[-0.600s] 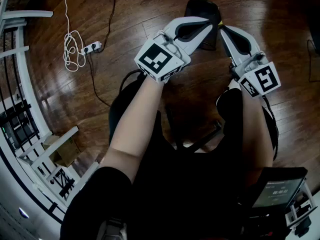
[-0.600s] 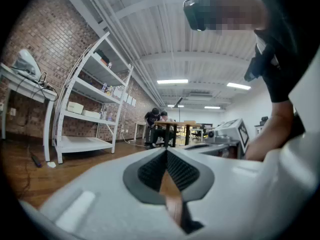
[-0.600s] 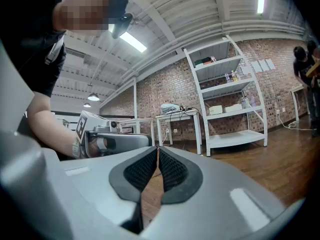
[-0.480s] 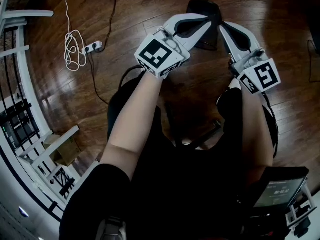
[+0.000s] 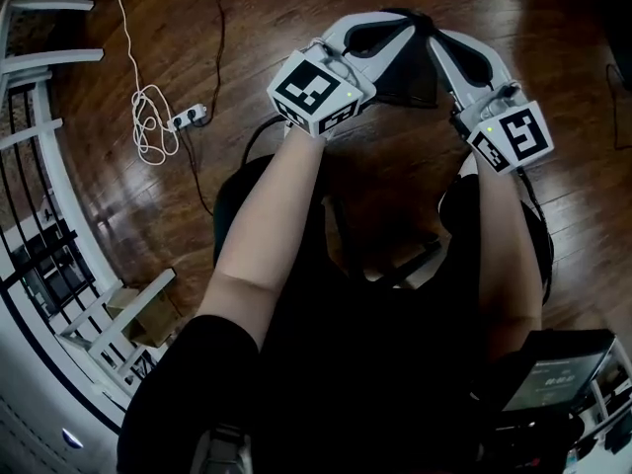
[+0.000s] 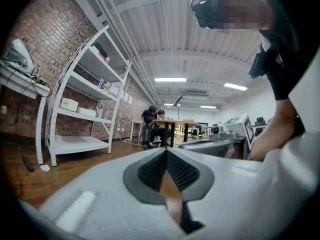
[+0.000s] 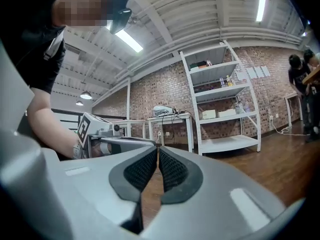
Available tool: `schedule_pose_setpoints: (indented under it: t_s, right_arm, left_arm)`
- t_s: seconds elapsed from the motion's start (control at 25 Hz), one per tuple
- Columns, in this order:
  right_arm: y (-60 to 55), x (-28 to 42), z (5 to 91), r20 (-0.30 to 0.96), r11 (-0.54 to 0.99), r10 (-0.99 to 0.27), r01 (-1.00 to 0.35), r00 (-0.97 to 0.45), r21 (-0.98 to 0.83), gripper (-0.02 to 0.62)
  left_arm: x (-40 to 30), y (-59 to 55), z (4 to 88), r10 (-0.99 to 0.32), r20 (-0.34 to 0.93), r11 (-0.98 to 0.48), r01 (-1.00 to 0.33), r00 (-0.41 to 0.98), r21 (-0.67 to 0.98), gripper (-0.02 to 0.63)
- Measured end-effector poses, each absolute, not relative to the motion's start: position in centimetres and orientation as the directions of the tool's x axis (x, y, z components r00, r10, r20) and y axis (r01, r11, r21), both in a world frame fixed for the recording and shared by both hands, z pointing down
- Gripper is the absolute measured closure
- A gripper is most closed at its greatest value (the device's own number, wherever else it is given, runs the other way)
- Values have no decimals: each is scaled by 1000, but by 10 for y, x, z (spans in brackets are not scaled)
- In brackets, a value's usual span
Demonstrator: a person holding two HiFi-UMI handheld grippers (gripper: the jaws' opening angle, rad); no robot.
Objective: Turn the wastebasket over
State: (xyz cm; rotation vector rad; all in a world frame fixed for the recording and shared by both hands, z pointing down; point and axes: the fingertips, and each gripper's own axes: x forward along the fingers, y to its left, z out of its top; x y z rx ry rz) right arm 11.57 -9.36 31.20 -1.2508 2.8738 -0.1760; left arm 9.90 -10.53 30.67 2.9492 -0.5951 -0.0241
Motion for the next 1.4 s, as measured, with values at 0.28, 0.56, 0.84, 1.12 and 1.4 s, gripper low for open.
schedule_pose_setpoints:
  t_s: [0.28, 0.56, 0.84, 1.12, 1.4]
  right_arm:
    - [-109, 126, 304, 41, 645, -752, -747, -658, -162, 584]
    - [-128, 141, 332, -10, 501, -829, -734, -560, -458, 584]
    - [-130, 140, 405, -42, 304, -902, -565, -429, -767, 584]
    - [-70, 138, 541, 142, -70, -971, -340, -193, -938, 547]
    - [-24, 111, 619, 278, -234, -946, -237, -170, -943, 452]
  left_arm:
    - [94, -104, 301, -386, 32, -916, -387, 922, 108, 604]
    - [96, -116, 318, -392, 50, -911, -396, 918, 117, 604]
    - [84, -118, 316, -408, 36, -905, -409, 912, 116, 603]
    - [76, -124, 303, -426, -6, -897, -421, 905, 135, 603]
    - [78, -125, 298, -419, -12, -896, -411, 908, 166, 603]
